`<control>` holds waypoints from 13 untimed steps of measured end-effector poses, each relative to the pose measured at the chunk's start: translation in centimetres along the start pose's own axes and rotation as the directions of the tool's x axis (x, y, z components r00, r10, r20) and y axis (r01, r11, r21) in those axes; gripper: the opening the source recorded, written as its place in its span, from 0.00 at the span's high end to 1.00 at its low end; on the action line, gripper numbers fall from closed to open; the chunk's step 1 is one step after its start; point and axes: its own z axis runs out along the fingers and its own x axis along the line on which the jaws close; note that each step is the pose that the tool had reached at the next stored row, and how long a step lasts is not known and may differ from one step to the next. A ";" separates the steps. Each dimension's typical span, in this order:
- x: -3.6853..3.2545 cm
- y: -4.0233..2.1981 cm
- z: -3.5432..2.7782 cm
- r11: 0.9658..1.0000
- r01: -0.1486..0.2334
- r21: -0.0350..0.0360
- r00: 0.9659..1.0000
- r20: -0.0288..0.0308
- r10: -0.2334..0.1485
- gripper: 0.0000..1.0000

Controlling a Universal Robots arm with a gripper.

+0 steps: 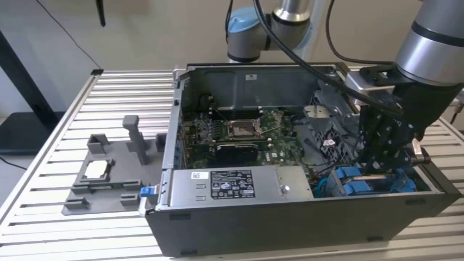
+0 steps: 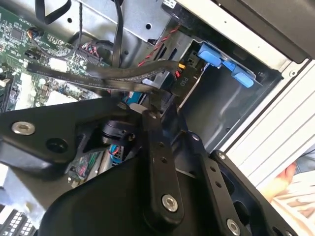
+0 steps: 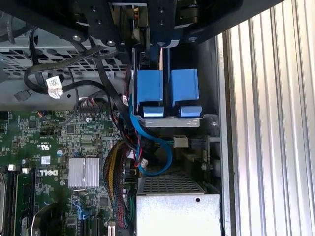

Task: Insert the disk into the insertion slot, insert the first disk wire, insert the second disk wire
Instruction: 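Insert the second disk wire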

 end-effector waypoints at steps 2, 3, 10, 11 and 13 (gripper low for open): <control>0.00 0.00 -0.31 1.000 0.000 0.000 1.000 -0.001 0.000 0.70; 0.01 -0.01 -0.62 1.000 0.000 0.000 1.000 -0.001 0.000 0.70; 0.03 -0.07 -3.29 1.000 0.000 0.000 1.000 -0.001 0.000 0.70; 0.03 -0.08 -3.55 1.000 0.000 0.000 1.000 -0.001 0.000 0.70; 0.04 -0.09 -4.08 1.000 0.000 0.000 1.000 -0.001 0.000 0.70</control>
